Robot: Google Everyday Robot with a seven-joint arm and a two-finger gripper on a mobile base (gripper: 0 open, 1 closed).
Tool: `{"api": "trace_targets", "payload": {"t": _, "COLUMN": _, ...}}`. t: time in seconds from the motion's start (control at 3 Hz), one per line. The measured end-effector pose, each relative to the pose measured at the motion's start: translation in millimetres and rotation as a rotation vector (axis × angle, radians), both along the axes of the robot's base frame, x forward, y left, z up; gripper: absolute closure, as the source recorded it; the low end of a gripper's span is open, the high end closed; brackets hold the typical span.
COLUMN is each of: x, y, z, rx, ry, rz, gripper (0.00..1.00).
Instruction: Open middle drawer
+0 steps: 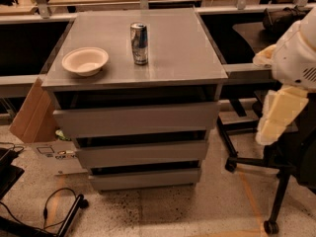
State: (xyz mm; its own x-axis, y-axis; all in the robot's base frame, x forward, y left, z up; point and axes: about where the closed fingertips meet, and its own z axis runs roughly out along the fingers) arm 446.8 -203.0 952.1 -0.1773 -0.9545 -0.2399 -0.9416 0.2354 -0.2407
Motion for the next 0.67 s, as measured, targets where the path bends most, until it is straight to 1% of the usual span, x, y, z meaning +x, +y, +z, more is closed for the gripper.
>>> {"api": "trace_targets", "payload": {"t": 0.33, "x": 2.8, "y": 19.5, "z": -48.7, "rx": 0.064, "ry": -0.017, "rz": 0.073, "gripper": 0.0}}
{"api": "trace_targets", "payload": {"t": 0.67, "x": 11.3, "y": 29.5, "z": -104.7, "rx": 0.11, "ry": -0.043, "rz": 0.096, "gripper": 0.0}}
